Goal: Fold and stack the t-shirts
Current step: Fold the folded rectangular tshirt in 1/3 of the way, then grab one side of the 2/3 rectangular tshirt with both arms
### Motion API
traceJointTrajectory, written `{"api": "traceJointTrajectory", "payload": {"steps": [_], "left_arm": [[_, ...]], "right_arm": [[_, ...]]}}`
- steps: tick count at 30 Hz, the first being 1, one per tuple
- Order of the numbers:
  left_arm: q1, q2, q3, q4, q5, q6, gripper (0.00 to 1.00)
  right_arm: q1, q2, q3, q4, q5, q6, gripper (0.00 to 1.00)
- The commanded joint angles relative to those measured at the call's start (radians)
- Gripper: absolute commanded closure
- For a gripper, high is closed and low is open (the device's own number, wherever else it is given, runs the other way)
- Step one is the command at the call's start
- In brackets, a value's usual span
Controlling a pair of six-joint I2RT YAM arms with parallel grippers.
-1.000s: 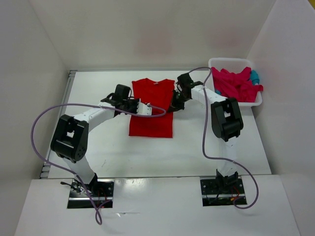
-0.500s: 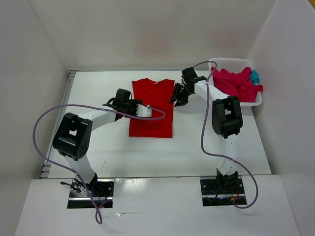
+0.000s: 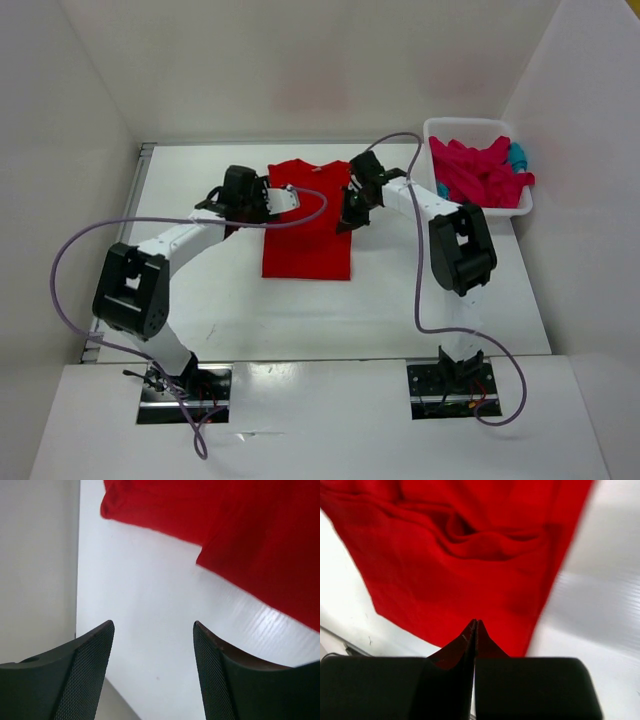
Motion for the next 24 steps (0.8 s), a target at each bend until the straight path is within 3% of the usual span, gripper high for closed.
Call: {"api": "traceJointTrajectory", "payload": {"steps": [1, 4, 6, 13, 15, 16, 20, 24], "left_arm": [[0.011, -0.105, -0.043, -0.091, -0.013, 0.021, 0.28], [0.001, -0.148, -0.067, -0.166, 0.013, 0.044, 0.25], [-0.032, -0.176, -0.093, -0.214, 0.023, 0.054, 0.03], [-0.132, -0.241, -0.179, -0.246, 0.013, 0.078, 0.0], [-0.144, -0.265, -0.202, -0.271, 0.026, 0.136, 0.0], [-0.155, -0.294, -0.24, -0.28, 0.036, 0.165, 0.0], [-0.201, -0.394, -0.393, -0.222, 0.026, 0.329, 0.0], [-0.21, -0.409, -0.432, -0.211, 0.035, 0.388, 0.0]], "right_arm": [[0.007, 0.031, 0.037, 0.073, -0.021, -0.003, 1.0], [0.007, 0.123, 0.143, 0.067, 0.002, -0.003, 1.0], [0.007, 0.179, 0.199, 0.041, 0.045, -0.003, 1.0], [-0.016, 0.161, 0.155, 0.041, 0.058, -0.003, 0.99], [-0.016, 0.1, 0.12, 0.06, 0.058, -0.003, 0.92], [-0.016, 0.075, 0.103, 0.061, 0.058, -0.003, 0.78], [-0.016, -0.063, -0.076, 0.084, 0.058, 0.008, 0.53], [-0.016, -0.165, -0.243, 0.114, 0.025, 0.03, 0.49]]}}
